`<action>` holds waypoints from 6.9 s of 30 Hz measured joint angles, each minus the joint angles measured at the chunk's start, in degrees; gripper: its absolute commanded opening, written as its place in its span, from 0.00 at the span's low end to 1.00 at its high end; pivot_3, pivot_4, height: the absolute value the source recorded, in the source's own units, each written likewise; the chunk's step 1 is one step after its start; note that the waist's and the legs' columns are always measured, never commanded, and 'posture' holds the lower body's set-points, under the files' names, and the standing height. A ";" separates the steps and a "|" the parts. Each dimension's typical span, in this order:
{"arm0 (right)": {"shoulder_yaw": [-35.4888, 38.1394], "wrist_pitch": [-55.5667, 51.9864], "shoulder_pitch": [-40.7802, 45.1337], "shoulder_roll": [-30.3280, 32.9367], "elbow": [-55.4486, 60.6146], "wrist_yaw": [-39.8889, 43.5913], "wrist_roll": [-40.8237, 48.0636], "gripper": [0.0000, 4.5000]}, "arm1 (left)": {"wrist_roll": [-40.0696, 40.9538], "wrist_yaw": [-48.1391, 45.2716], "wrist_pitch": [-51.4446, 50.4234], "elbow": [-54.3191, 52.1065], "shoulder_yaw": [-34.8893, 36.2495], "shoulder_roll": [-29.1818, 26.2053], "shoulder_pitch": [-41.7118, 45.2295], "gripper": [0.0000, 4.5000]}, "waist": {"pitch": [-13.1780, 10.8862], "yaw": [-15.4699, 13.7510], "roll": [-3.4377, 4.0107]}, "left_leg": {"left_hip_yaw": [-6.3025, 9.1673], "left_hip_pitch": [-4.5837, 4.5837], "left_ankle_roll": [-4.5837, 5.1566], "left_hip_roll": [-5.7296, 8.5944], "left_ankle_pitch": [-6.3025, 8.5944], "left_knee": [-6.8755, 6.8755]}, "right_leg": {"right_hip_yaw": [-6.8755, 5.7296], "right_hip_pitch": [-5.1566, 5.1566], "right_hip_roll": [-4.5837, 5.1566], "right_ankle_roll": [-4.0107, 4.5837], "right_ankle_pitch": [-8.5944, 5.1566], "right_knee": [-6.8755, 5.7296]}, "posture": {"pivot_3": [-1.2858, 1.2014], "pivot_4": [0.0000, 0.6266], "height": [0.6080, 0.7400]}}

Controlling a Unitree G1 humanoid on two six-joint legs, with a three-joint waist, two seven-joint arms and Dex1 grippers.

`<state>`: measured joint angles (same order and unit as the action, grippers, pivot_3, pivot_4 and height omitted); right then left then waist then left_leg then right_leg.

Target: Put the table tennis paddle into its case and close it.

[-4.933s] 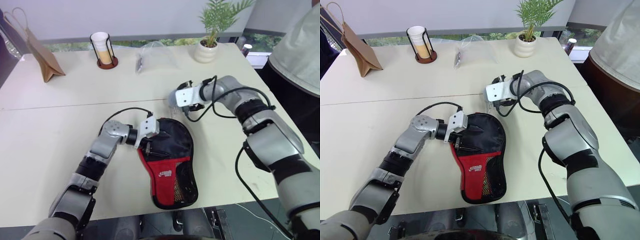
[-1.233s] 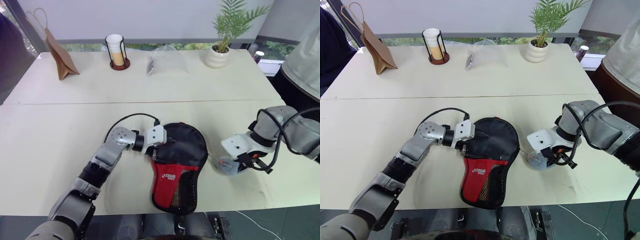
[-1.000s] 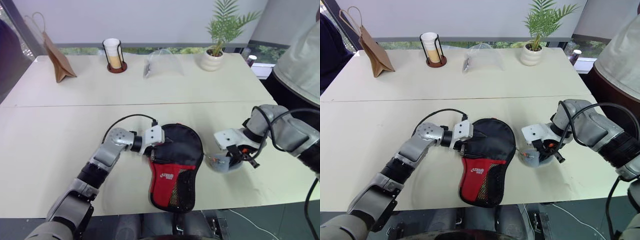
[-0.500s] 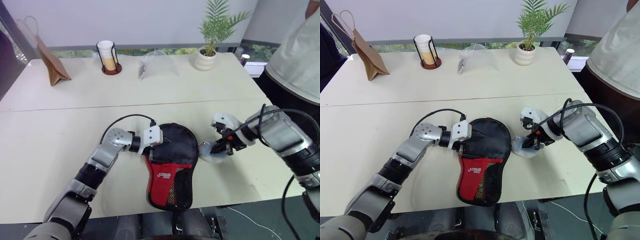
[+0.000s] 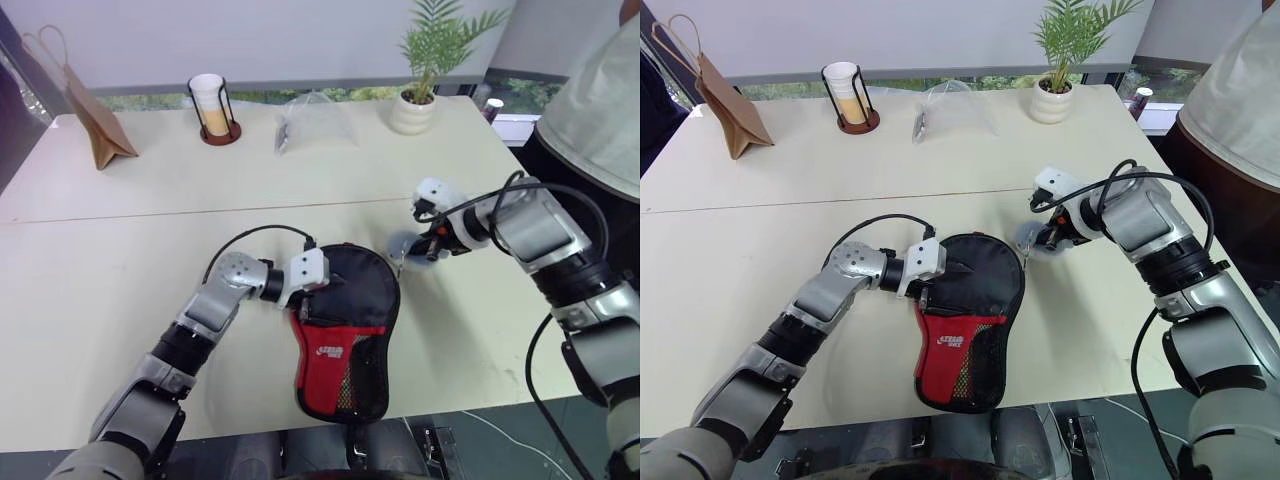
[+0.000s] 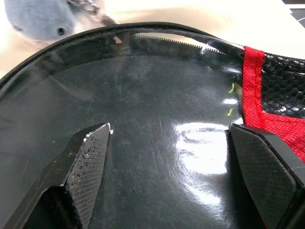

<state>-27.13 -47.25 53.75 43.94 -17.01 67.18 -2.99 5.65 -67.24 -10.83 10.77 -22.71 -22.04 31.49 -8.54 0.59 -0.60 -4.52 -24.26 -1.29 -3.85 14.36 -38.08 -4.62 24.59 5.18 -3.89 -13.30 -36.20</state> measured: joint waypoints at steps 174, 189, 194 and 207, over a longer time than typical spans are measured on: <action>16.88 51.12 -53.58 34.59 49.69 19.46 -2.38 0.01 | -3.68 -5.11 0.88 5.96 -7.76 8.48 2.98 0.93 | 0.57 -2.41 -0.44 | 0.30 0.94 0.50 0.06 0.58 0.12 | -0.19 -1.27 0.01 -0.22 -0.73 0.86 | 0.52 0.24 1.00; 9.93 57.77 -45.79 28.80 52.47 22.34 -9.53 0.01 | -3.75 -4.72 0.07 5.84 -7.81 8.34 2.69 0.93 | 0.83 -2.74 -0.78 | 0.35 1.06 0.50 -0.02 0.59 0.12 | -0.21 -1.27 -0.08 -0.29 -0.79 0.85 | 0.52 0.24 1.00; 7.24 61.57 -43.24 26.67 52.53 24.34 -11.83 0.01 | -3.81 -4.16 -0.19 5.91 -7.83 8.48 2.46 0.93 | 1.02 -2.73 -1.00 | 0.35 1.10 0.51 -0.03 0.59 0.12 | -0.21 -1.31 -0.08 -0.30 -0.79 0.85 | 0.52 0.24 1.00; 1.20 73.01 -37.95 25.77 52.52 25.31 -12.66 0.01 | -4.14 -2.56 -1.16 6.57 -8.15 10.25 2.36 0.93 | 1.21 -2.90 -1.02 | 0.35 1.20 0.49 -0.04 0.60 0.12 | -0.25 -1.42 -0.02 -0.29 -0.78 0.85 | 0.52 0.24 1.00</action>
<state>-25.94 25.76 15.80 69.71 35.51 92.49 -15.64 1.51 -69.80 -11.99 17.35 -30.86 -11.79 33.84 -7.34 -2.31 -1.61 -4.17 -23.06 -0.80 -3.89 14.96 -37.95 -4.87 23.17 5.16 -4.18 -14.08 -35.35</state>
